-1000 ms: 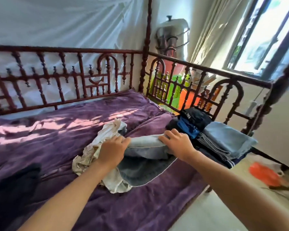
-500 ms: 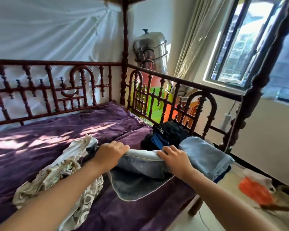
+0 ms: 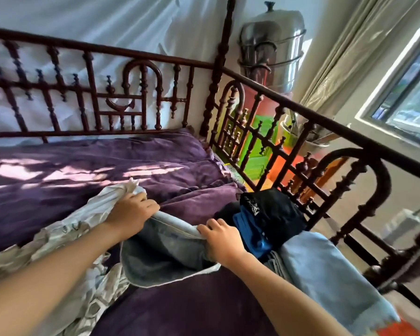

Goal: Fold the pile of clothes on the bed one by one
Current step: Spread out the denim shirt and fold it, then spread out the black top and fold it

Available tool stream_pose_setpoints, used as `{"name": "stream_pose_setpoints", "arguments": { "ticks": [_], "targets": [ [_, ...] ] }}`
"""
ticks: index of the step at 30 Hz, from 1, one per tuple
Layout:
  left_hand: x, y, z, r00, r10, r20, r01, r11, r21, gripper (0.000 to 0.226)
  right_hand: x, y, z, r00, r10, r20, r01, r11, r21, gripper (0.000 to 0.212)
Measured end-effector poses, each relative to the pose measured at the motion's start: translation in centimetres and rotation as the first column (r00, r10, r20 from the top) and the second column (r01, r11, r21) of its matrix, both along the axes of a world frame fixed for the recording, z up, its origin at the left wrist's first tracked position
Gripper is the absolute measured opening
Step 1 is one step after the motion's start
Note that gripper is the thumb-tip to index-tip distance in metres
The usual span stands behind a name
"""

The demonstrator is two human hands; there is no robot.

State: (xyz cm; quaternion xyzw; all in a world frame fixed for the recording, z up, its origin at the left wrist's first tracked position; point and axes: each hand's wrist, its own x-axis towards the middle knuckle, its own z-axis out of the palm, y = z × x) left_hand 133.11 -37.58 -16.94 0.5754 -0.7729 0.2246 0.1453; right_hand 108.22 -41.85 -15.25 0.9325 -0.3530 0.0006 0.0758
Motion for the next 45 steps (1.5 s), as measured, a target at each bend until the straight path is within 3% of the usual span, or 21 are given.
{"name": "stream_pose_setpoints", "arguments": {
  "ticks": [3, 7, 10, 15, 18, 20, 21, 23, 24, 26, 27, 28, 33, 39, 45],
  "targets": [
    [0.4, -4.3, -0.2, 0.999, 0.047, -0.027, -0.046, 0.999, 0.020, 0.042, 0.7, -4.9, -0.4, 1.000, 0.029, -0.009, -0.029, 1.000, 0.011, 0.062],
    [0.1, -11.2, -0.4, 0.992, 0.073, -0.101, -0.072, 0.997, 0.011, 0.026, 1.2, -11.7, -1.4, 0.998, 0.064, -0.008, -0.064, 0.998, 0.008, 0.052],
    [-0.5, -17.5, -0.2, 0.992, 0.081, -0.101, -0.083, 0.996, -0.018, 0.038, 0.8, -17.7, -1.9, 0.993, 0.099, 0.067, -0.099, 0.995, -0.007, 0.050],
    [-2.7, -28.8, 1.3, 0.974, 0.132, -0.184, -0.155, 0.981, -0.116, 0.042, -0.4, -29.0, -0.8, 0.979, 0.102, 0.177, -0.075, 0.985, -0.152, 0.050],
    [-4.3, -35.3, 1.6, 0.942, 0.190, -0.276, -0.222, 0.971, -0.091, 0.046, -1.2, -34.2, -0.9, 0.956, 0.106, 0.274, -0.037, 0.969, -0.245, 0.052],
    [-5.2, -38.7, 1.1, 0.922, 0.281, -0.268, -0.279, 0.959, 0.044, 0.046, -1.0, -36.5, -2.5, 0.970, 0.044, 0.240, 0.017, 0.969, -0.247, 0.053],
    [-5.5, -40.0, 0.1, 0.921, 0.347, -0.177, -0.325, 0.935, 0.142, 0.049, -0.8, -37.3, -4.0, 0.979, 0.009, 0.205, 0.036, 0.976, -0.214, 0.056],
    [-6.6, -41.3, -2.7, 0.901, 0.433, 0.034, -0.391, 0.776, 0.494, 0.060, -0.9, -38.3, -7.6, 0.996, -0.047, 0.070, 0.047, 0.999, 0.010, 0.068],
    [-7.2, -41.2, -4.4, 0.892, 0.443, 0.088, -0.396, 0.673, 0.624, 0.063, -1.2, -38.6, -9.5, 0.998, -0.064, -0.005, 0.064, 0.978, 0.197, 0.076],
    [-8.9, -39.9, -7.5, 0.893, 0.438, 0.102, -0.363, 0.567, 0.740, 0.064, -2.5, -38.3, -13.3, 0.969, -0.109, -0.222, 0.219, 0.795, 0.566, 0.078],
    [-9.5, -39.1, -9.0, 0.898, 0.425, 0.113, -0.351, 0.537, 0.767, 0.062, -2.8, -38.0, -14.5, 0.947, -0.118, -0.299, 0.297, 0.675, 0.675, 0.075],
    [-9.9, -38.3, -10.2, 0.900, 0.419, 0.121, -0.345, 0.513, 0.786, 0.061, -3.0, -37.7, -15.0, 0.940, -0.119, -0.318, 0.318, 0.637, 0.702, 0.073],
    [-10.1, -34.0, -12.1, 0.843, 0.524, 0.122, -0.358, 0.377, 0.854, 0.060, -2.3, -37.7, -13.2, 0.976, -0.082, -0.202, 0.190, 0.774, 0.604, 0.058],
    [-9.2, -27.8, -7.7, 0.769, 0.627, 0.125, -0.451, 0.394, 0.801, 0.057, -0.7, -35.1, -8.7, 0.993, -0.076, -0.090, 0.113, 0.838, 0.534, 0.047],
    [-5.6, -14.9, -1.7, 0.615, 0.784, 0.088, -0.601, 0.393, 0.696, 0.055, 5.1, -25.6, -3.3, 0.989, 0.144, -0.038, -0.105, 0.855, 0.508, 0.050]
  ]
}}
